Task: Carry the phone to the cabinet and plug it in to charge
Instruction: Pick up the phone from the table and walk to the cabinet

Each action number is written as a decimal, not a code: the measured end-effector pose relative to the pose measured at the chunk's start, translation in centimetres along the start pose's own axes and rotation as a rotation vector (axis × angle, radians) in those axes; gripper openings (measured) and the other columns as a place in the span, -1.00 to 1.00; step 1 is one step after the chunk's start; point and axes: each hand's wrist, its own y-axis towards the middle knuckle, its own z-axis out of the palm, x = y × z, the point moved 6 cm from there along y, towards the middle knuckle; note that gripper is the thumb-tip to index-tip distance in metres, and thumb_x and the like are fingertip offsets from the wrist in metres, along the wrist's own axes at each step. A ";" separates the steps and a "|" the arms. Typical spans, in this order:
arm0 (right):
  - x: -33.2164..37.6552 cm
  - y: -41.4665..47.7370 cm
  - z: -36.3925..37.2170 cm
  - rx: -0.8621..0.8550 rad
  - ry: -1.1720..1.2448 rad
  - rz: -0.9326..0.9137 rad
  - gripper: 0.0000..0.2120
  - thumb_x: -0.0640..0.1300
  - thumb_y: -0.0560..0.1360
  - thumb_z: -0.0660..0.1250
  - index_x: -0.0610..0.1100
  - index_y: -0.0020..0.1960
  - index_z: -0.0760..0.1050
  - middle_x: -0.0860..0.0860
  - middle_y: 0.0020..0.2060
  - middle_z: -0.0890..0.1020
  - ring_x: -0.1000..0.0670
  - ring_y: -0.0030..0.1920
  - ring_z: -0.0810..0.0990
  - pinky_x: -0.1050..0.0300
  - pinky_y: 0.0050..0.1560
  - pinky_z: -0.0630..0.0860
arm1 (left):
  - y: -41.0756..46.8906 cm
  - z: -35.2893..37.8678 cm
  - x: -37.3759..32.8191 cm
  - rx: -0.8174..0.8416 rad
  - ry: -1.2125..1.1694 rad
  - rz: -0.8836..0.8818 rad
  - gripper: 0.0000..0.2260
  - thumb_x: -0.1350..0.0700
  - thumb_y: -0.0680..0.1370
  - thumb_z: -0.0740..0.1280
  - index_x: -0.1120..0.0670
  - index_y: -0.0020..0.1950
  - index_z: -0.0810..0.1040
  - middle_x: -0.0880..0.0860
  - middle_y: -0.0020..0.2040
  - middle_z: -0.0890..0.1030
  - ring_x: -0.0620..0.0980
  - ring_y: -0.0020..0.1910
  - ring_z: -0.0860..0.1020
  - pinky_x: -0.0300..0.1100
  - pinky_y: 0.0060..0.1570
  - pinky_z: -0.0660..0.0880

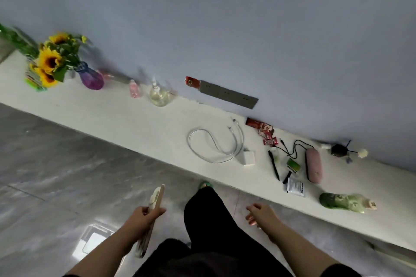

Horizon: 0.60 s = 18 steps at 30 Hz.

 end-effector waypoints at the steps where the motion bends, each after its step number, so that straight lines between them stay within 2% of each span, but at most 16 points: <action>1: 1.6 0.7 -0.2 -0.002 0.007 0.005 -0.81 -0.12 0.55 0.24 -0.18 -0.15 0.54 -0.08 -0.31 0.65 0.02 -0.38 0.59 0.32 -0.48 0.40 | 0.9 -0.5 -1.6 0.003 0.002 0.003 -0.36 -0.35 0.07 0.41 0.12 -0.10 0.57 0.09 -0.17 0.55 0.10 -0.16 0.57 -0.07 -0.18 0.43; 3: 4.8 2.2 -0.4 -0.011 0.025 0.004 -0.83 -0.12 0.54 0.24 -0.16 -0.16 0.53 -0.08 -0.31 0.66 0.02 -0.40 0.59 0.32 -0.48 0.40 | 2.6 -1.5 -4.6 0.001 -0.002 0.003 -0.41 -0.30 0.08 0.42 0.15 -0.16 0.58 0.09 -0.23 0.54 0.10 -0.21 0.55 -0.07 -0.18 0.44; 5: 8.1 3.5 -0.2 -0.007 0.059 0.004 -0.84 -0.11 0.53 0.25 -0.17 -0.12 0.53 -0.09 -0.30 0.67 0.01 -0.40 0.58 0.25 -0.37 0.40 | 4.2 -2.5 -7.6 0.012 0.000 0.023 -0.48 -0.25 0.11 0.43 0.17 -0.22 0.57 0.09 -0.31 0.56 0.08 -0.28 0.55 -0.10 -0.21 0.43; 9: 13.9 5.3 0.7 -0.021 0.127 -0.011 -0.86 -0.10 0.53 0.26 -0.15 -0.08 0.55 -0.07 -0.30 0.68 0.03 -0.43 0.58 0.21 -0.33 0.39 | 7.6 -4.9 -11.8 0.043 0.085 0.024 -0.67 -0.13 0.40 0.46 0.15 -0.14 0.61 -0.05 -0.41 0.64 0.00 -0.25 0.64 -0.13 -0.22 0.52; 11: 16.0 6.0 1.5 -0.032 0.178 0.002 -0.85 -0.10 0.53 0.25 -0.15 -0.05 0.55 -0.07 -0.28 0.68 0.04 -0.42 0.58 0.21 -0.33 0.39 | 9.5 -6.2 -13.5 0.078 0.142 0.029 -0.67 -0.14 0.42 0.44 0.13 -0.10 0.63 -0.04 -0.39 0.67 -0.02 -0.25 0.67 -0.13 -0.21 0.56; 13: 17.5 6.8 2.6 -0.043 0.236 0.038 -0.85 -0.10 0.53 0.24 -0.14 -0.02 0.55 -0.06 -0.27 0.67 0.04 -0.41 0.56 0.21 -0.32 0.39 | 11.5 -7.4 -15.0 0.102 0.210 0.018 -0.66 -0.17 0.39 0.45 0.09 -0.08 0.60 0.01 -0.29 0.68 -0.04 -0.24 0.67 -0.16 -0.28 0.52; 16: 19.1 7.6 4.3 -0.096 0.295 0.082 -0.85 -0.09 0.54 0.24 -0.13 -0.02 0.54 -0.03 -0.29 0.65 0.02 -0.41 0.54 0.21 -0.35 0.38 | 14.8 -8.7 -17.3 0.165 0.309 0.013 -0.51 -0.22 0.32 0.47 0.14 -0.01 0.54 0.09 -0.21 0.62 0.05 -0.20 0.63 -0.12 -0.21 0.47; 18: 19.7 8.1 5.8 -0.131 0.335 0.125 -0.83 -0.09 0.54 0.24 -0.14 0.00 0.55 -0.03 -0.28 0.66 0.01 -0.39 0.55 0.22 -0.37 0.38 | 17.0 -9.5 -18.8 0.189 0.391 0.033 -0.48 -0.24 0.29 0.45 0.14 -0.01 0.53 0.08 -0.23 0.59 0.04 -0.24 0.59 -0.12 -0.22 0.44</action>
